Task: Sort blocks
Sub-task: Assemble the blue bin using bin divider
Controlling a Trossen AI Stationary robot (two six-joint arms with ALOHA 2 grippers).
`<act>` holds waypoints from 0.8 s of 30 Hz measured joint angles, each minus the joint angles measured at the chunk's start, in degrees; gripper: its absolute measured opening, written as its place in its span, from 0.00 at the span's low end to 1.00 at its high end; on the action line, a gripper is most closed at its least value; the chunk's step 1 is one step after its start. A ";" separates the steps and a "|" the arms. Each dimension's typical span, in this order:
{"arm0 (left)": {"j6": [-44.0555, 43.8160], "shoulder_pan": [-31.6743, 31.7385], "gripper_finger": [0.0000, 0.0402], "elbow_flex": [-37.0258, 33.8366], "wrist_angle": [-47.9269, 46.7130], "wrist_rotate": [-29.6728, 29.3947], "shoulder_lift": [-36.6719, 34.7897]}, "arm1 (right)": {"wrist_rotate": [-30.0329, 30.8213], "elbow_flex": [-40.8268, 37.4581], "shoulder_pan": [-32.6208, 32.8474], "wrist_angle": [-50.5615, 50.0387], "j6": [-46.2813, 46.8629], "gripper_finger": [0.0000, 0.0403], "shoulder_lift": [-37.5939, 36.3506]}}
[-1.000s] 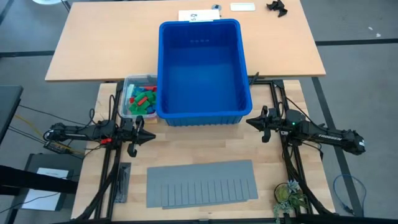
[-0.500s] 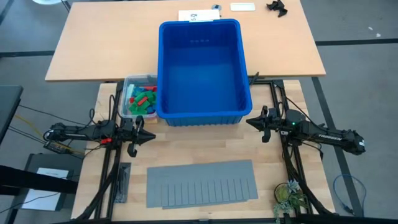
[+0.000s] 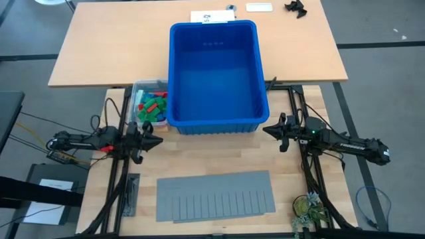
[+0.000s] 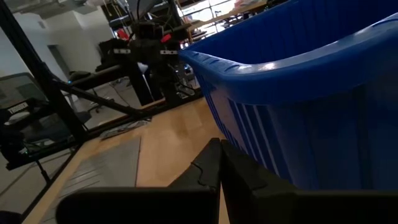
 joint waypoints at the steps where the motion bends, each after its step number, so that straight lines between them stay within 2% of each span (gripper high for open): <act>1: -1.89 0.00 0.09 0.00 1.32 -0.12 -0.01 | 0.02 0.01 0.00 0.00 -0.01 0.03 -0.01; 5: -8.12 0.00 0.09 -0.01 4.77 -3.38 0.00 | 0.31 0.00 0.00 0.04 0.01 0.03 0.00; 8: -7.95 0.00 0.09 -0.01 6.93 -5.92 -0.02 | 0.28 0.01 0.00 0.10 0.43 0.03 0.01; 13: -5.36 0.00 0.09 0.00 6.86 -7.15 0.31 | 0.00 -0.01 0.00 4.01 10.63 0.03 0.01; 24: -3.75 0.02 0.09 5.36 -5.33 -11.70 5.78 | 0.73 -0.01 0.00 15.70 17.56 0.03 0.04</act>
